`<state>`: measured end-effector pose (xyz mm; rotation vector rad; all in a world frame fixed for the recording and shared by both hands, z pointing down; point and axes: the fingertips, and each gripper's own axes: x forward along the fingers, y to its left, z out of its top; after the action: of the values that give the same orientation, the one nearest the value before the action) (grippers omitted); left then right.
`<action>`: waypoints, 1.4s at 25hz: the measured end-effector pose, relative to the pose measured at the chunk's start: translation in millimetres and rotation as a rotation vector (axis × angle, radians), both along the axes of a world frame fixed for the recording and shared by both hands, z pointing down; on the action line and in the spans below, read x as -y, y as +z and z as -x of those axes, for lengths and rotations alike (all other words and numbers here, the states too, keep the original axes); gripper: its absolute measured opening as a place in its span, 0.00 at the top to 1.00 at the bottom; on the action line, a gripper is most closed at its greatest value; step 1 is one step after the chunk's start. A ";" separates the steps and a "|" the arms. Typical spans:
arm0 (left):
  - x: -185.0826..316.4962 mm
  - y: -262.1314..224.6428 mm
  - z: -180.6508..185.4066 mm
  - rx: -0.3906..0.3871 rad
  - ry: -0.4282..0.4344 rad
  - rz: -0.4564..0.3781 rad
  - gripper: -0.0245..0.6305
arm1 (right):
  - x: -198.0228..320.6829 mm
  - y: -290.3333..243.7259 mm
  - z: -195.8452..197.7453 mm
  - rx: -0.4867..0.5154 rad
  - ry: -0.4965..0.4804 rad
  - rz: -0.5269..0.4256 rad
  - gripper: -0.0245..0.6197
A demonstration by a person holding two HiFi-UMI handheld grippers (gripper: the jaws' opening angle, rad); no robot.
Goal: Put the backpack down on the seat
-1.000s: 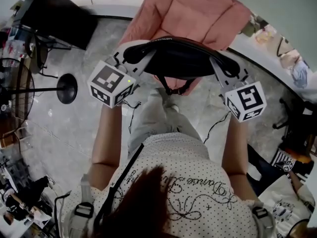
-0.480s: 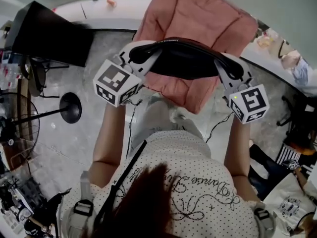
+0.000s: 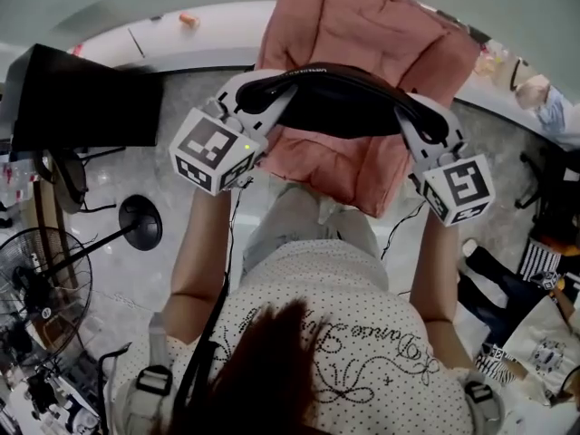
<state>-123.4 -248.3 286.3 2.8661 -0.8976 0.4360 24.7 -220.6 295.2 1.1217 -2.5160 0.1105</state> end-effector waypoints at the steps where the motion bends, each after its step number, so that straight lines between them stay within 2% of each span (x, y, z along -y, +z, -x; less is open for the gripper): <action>1: 3.2 3.3 1.5 -0.002 0.006 0.008 0.92 | 2.4 2.8 1.7 -0.003 0.006 0.008 0.87; 11: 20.6 44.2 1.4 0.004 0.028 0.097 0.92 | 13.6 40.8 2.9 -0.016 0.036 0.106 0.87; 20: 22.2 87.0 -12.9 0.037 0.003 0.151 0.92 | 14.9 86.1 -11.2 0.016 0.029 0.192 0.87; 35: 28.5 207.8 -23.7 0.087 -0.012 0.305 0.91 | 21.3 205.6 -22.9 0.046 0.012 0.384 0.87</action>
<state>-99.7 -276.8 494.1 2.5798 -0.7836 0.6403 47.6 -241.8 500.8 0.9838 -2.3871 0.6004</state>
